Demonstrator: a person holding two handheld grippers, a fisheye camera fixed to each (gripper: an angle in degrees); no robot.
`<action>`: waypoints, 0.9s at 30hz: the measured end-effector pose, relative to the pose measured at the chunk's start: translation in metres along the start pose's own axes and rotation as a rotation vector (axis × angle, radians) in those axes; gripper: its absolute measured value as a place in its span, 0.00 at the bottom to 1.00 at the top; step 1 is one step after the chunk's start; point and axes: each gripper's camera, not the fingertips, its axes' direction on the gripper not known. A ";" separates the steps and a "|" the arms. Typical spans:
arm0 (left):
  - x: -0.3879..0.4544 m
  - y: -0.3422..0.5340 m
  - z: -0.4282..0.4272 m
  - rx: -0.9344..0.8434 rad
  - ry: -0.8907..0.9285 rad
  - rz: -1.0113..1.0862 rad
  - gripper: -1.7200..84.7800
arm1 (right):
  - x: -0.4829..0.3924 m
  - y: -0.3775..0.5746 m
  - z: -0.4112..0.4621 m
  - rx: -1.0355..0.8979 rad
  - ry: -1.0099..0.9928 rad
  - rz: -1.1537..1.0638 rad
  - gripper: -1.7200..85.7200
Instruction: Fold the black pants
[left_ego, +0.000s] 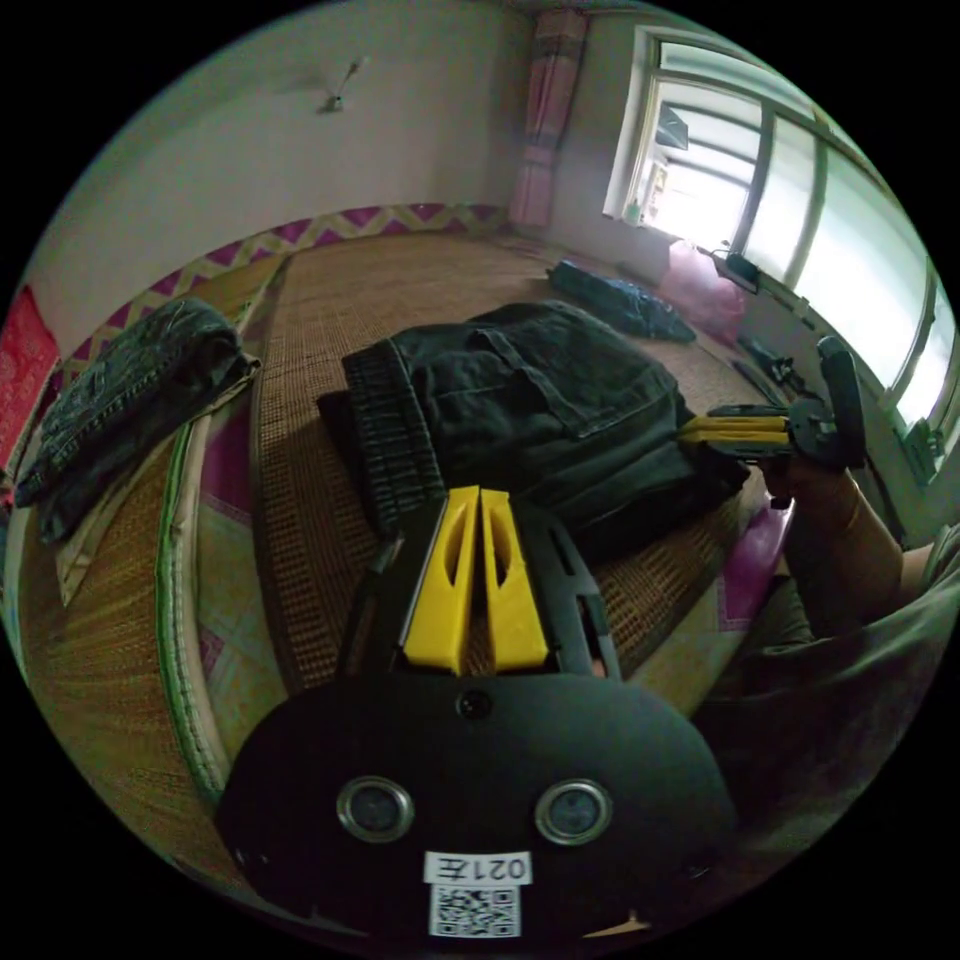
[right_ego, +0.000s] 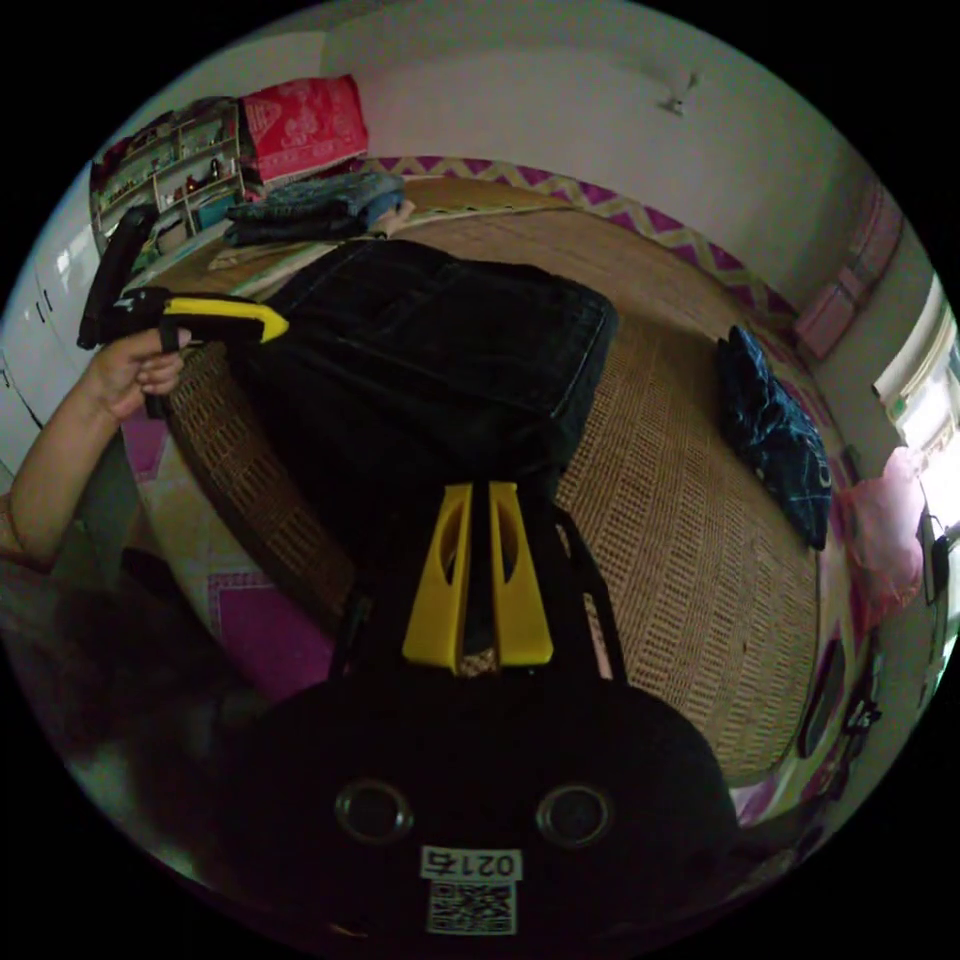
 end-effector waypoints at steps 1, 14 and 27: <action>-0.005 -0.003 0.001 -0.003 0.018 -0.003 0.01 | 0.005 0.003 0.004 0.003 0.005 -0.017 0.04; -0.026 -0.041 0.014 -0.005 -0.072 0.017 0.01 | 0.116 0.024 0.045 0.025 -0.120 0.045 0.08; -0.200 -0.077 0.047 -0.017 0.400 -0.526 0.17 | 0.372 -0.019 0.111 0.032 -0.621 0.474 0.19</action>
